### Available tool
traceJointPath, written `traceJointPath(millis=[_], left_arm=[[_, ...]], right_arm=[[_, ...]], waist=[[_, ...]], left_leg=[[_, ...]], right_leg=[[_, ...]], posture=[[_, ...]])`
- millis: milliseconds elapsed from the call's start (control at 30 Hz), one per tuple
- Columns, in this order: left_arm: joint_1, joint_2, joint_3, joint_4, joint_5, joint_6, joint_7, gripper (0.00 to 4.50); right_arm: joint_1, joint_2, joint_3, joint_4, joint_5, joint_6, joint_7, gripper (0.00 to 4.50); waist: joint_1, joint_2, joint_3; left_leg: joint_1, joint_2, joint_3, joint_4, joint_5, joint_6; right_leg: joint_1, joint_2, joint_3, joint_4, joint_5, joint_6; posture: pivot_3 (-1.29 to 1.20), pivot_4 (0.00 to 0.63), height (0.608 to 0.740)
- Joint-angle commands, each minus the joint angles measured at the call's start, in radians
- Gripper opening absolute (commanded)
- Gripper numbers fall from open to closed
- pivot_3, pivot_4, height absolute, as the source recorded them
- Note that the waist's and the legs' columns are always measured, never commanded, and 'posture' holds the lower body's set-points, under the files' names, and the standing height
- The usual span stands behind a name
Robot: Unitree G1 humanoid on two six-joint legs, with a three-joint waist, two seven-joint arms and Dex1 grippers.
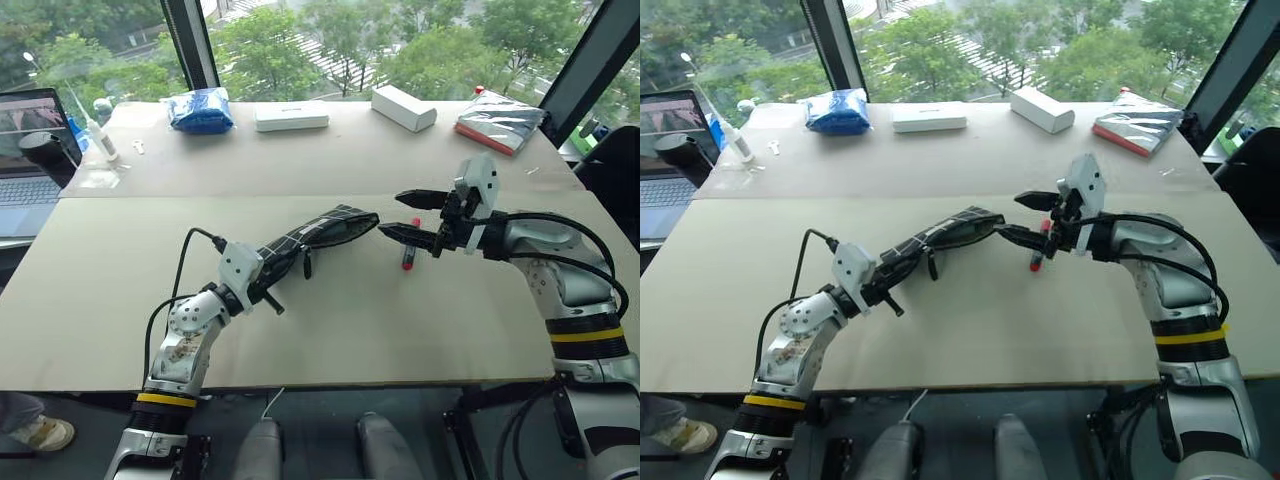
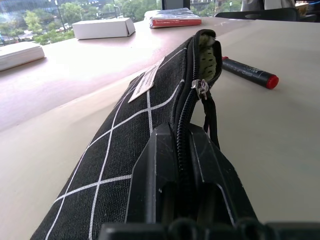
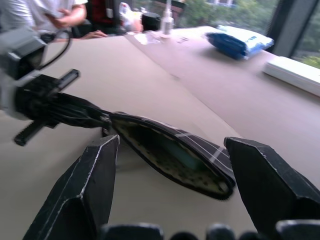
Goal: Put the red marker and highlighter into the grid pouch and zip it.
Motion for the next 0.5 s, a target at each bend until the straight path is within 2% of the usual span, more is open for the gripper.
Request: traceJointPath(millis=[33, 300, 500], left_arm=[[-0.013, 0.002, 0.01, -0.026, -0.008, -0.001, 0.006, 0.0], [-0.038, -0.007, 0.006, -0.001, -0.005, -0.005, 0.007, 0.0], [-0.032, -0.021, 0.0, -0.014, -0.003, -0.003, 0.02, 0.0]], right_arm=[[-0.016, 0.054, -0.064, -0.054, -0.029, 0.198, -0.236, 3.75], [0.046, 0.178, -0.04, -0.156, -0.129, 0.427, -0.516, 3.75], [0.057, 0.211, -0.054, -0.134, -0.19, 0.438, -0.589, 3.75]], waist=[[-0.002, 0.0, 0.0], [0.008, 0.0, 0.0], [0.009, 0.0, 0.0]], left_leg=[[0.0, 0.0, 0.0, 0.0, 0.0, 0.0], [-0.005, -0.001, 0.0, 0.001, 0.0, 0.0], [-0.005, -0.001, 0.0, 0.001, 0.0, 0.0]], right_leg=[[0.0, 0.0, 0.0, 0.0, 0.0, 0.0], [-0.003, -0.001, 0.0, 0.0, 0.0, 0.0], [-0.003, -0.001, 0.0, -0.001, 0.0, 0.0]], posture=[[0.0, 0.15, 0.74], [0.0, 0.15, 0.74], [0.0, 0.15, 0.74]])
